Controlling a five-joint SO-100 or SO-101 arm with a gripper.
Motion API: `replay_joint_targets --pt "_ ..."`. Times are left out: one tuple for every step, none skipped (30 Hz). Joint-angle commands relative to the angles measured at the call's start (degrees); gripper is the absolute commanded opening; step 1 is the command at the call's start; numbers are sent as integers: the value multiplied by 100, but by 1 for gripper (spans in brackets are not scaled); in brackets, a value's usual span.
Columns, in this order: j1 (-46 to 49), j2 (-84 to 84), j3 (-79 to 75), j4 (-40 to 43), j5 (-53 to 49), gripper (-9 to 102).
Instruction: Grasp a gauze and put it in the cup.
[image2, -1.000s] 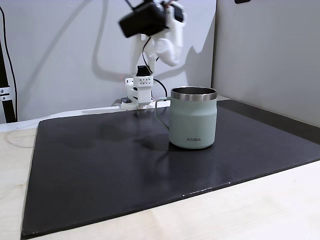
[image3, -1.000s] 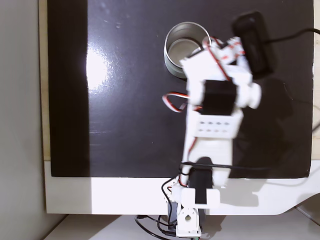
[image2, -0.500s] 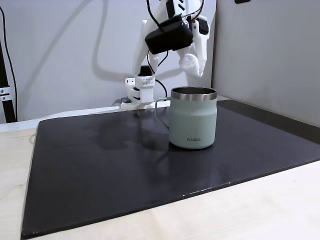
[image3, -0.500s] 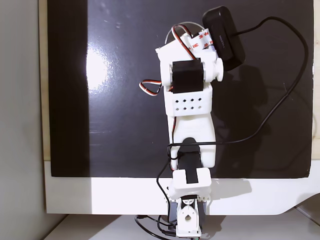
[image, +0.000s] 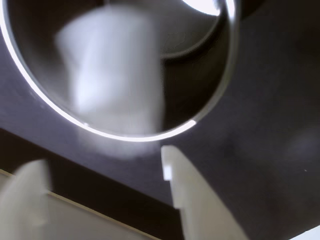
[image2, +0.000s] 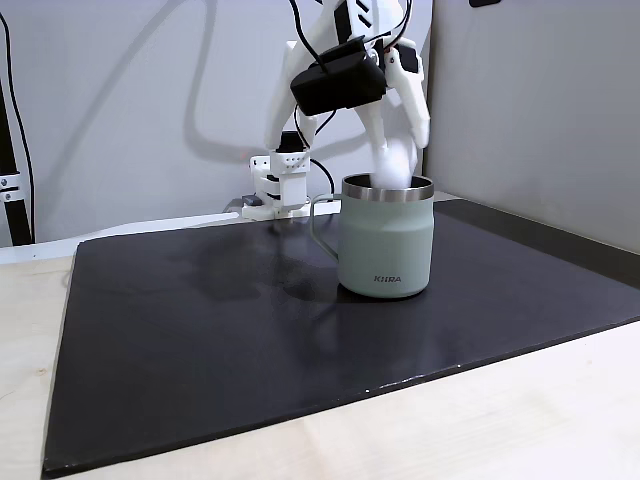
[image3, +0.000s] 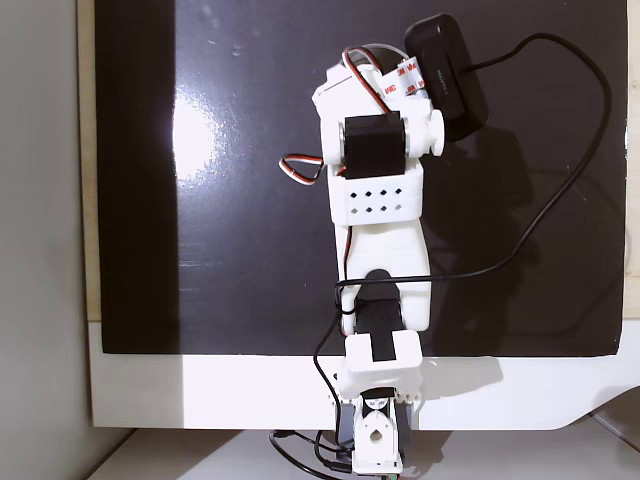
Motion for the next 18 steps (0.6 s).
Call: replay_joint_targets --pt "97 62 -308 -26 0 34" --pt "105 62 -308 -26 0 34" --pt "114 62 -308 -26 0 34" --pt "123 62 -308 -26 0 34" --pt "123 62 -299 -26 0 34" --pt "123 62 -290 -26 0 34" --pt "132 62 -290 -18 0 34" --pt "132 62 -281 -18 0 34" --pt "132 62 -281 -18 0 34" --pt "132 62 -281 -18 0 34" --pt "132 62 -272 -18 0 34" --pt "132 62 -272 -18 0 34" --pt "132 62 -272 -18 0 34" --pt "132 62 -272 -18 0 34" --pt "132 62 -272 -18 0 34" --pt "132 62 -272 -18 0 34" --pt "132 62 -272 -18 0 34" --pt "132 62 -272 -18 0 34"
